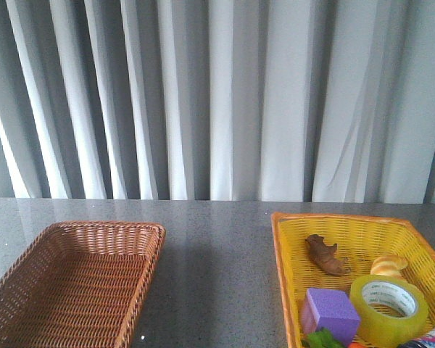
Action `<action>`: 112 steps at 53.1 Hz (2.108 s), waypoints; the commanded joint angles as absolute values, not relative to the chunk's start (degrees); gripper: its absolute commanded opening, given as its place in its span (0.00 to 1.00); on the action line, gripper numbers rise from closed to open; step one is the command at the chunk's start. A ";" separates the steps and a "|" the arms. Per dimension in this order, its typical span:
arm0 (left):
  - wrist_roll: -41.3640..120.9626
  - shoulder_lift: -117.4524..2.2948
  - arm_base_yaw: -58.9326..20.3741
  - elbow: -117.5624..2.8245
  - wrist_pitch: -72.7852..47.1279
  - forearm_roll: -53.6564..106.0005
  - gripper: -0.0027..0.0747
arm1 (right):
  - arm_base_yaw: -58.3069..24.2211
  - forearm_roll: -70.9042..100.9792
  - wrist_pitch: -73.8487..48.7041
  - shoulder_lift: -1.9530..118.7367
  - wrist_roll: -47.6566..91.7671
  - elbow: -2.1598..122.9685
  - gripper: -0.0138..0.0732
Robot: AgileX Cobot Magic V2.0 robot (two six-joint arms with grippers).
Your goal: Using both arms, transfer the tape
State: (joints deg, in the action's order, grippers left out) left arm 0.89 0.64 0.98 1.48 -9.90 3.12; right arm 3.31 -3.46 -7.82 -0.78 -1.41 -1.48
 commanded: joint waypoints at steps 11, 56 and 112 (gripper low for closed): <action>0.99 1.62 0.91 0.19 -5.93 3.68 0.03 | 3.32 -3.73 -3.77 -1.44 -1.48 -1.98 0.15; 1.13 1.62 0.91 0.19 -5.93 3.21 0.03 | 3.32 -3.73 -3.77 -1.44 -1.48 -1.98 0.15; 4.21 -21.93 0.30 -37.84 13.82 1.44 0.03 | -0.42 -25.14 1.89 35.80 -27.90 52.63 0.15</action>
